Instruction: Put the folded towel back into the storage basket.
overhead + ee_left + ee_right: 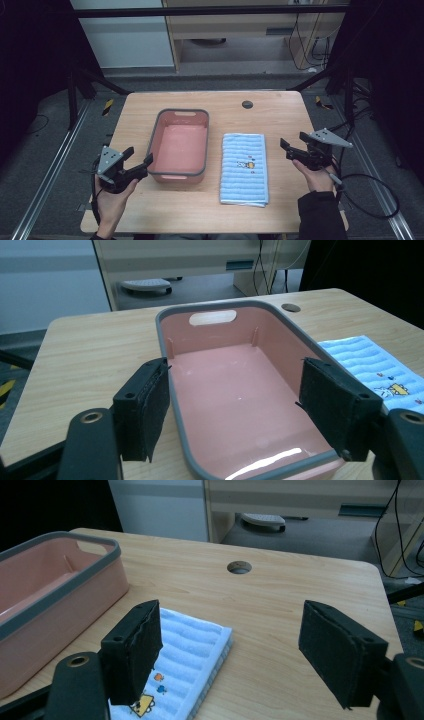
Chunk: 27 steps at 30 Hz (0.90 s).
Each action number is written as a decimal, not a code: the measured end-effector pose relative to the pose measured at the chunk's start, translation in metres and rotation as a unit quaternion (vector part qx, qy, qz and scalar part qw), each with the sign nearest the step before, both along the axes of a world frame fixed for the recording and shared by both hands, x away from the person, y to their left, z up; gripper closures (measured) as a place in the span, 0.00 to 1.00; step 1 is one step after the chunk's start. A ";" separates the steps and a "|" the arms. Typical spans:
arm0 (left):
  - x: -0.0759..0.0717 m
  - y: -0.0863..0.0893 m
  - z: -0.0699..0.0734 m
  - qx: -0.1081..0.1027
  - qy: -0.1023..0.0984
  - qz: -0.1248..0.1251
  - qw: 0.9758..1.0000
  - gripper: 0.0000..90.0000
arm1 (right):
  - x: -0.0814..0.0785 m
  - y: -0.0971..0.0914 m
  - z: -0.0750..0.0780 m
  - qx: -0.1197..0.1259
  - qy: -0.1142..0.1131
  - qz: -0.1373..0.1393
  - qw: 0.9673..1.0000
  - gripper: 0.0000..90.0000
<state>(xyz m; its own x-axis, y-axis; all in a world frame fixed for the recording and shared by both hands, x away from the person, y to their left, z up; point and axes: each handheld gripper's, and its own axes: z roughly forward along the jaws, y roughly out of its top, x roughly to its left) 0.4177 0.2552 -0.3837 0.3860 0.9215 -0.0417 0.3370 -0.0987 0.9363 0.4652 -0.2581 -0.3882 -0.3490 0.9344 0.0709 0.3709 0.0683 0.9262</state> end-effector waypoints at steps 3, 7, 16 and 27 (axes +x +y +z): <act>0.001 -0.009 0.000 0.001 0.001 -0.008 1.000 0.31 | 0.002 0.003 0.005 0.001 -0.001 0.002 1.000 0.28; 0.002 -0.018 0.001 0.001 -0.001 -0.016 1.000 0.31 | 0.005 0.006 0.010 -0.002 -0.002 0.006 1.000 0.28; 0.004 -0.050 -0.004 0.009 0.002 -0.044 0.999 0.31 | 0.016 0.013 0.012 -0.012 0.006 0.004 1.000 0.30; 0.006 -0.074 -0.010 0.007 0.005 -0.065 0.998 0.33 | 0.025 0.015 0.011 -0.015 0.006 0.005 1.000 0.33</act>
<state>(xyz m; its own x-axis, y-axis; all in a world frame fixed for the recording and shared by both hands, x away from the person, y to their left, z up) 0.4234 0.1811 -0.3934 0.5021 0.8641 -0.0335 0.3298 -0.1555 0.9312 0.4906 -0.2434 -0.3771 -0.3583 0.9325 0.0467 0.3810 0.1003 0.9191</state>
